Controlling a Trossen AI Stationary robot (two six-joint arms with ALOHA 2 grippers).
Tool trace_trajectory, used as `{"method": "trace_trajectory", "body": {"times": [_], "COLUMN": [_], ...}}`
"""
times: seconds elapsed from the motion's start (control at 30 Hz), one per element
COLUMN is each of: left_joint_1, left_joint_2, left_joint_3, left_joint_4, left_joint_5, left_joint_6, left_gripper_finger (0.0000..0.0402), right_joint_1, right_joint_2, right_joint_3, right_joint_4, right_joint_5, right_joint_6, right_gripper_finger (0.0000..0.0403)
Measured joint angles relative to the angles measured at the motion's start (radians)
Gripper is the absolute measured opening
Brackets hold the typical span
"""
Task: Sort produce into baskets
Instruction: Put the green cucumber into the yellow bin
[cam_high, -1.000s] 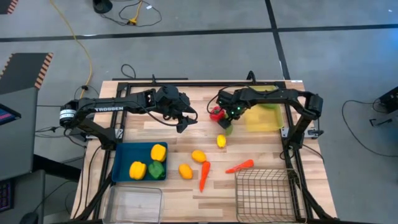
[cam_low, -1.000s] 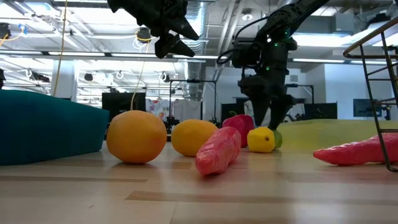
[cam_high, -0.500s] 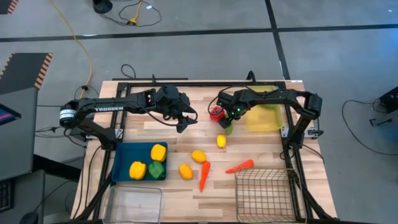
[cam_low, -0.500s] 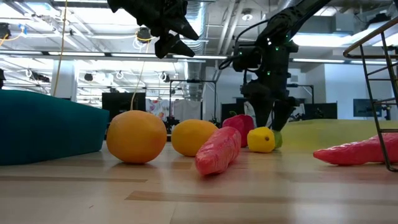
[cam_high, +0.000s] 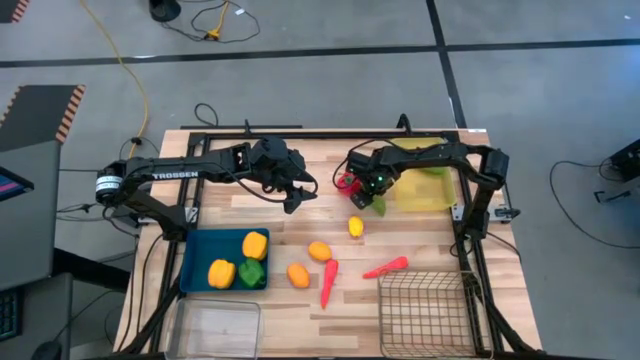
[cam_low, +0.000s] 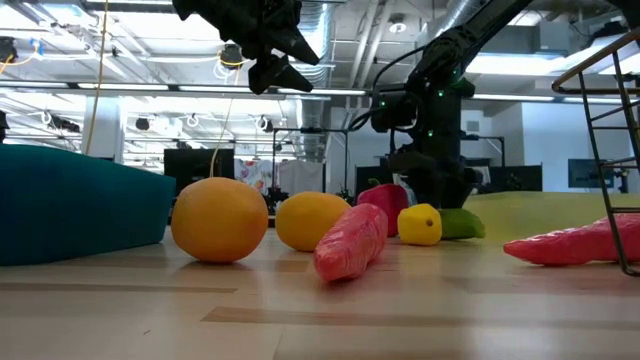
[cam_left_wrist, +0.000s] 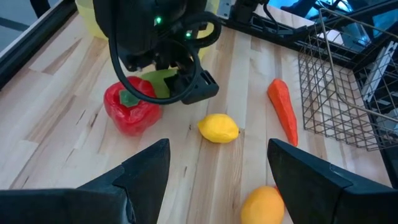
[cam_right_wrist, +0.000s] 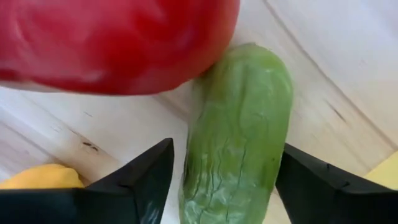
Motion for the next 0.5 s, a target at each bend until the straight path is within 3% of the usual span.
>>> {"method": "trace_trajectory", "body": {"times": [0.33,0.5], "left_joint_1": [0.0,0.0], "left_joint_2": [0.0,0.0], "left_joint_3": [0.0,0.0], "left_joint_4": [0.0,0.0], "left_joint_5": [-0.003,-0.003], "left_joint_6": [0.0,0.0], "left_gripper_finger": [0.0256,0.0256], "right_joint_1": [0.001,-0.011], "right_joint_2": [0.001,-0.02], "right_joint_3": [0.083,0.147], "right_joint_4": [-0.1,-0.191], "right_joint_5": [-0.005,-0.004], "right_joint_6": [-0.088,-0.135], "right_gripper_finger": [0.0184,0.0187]}}
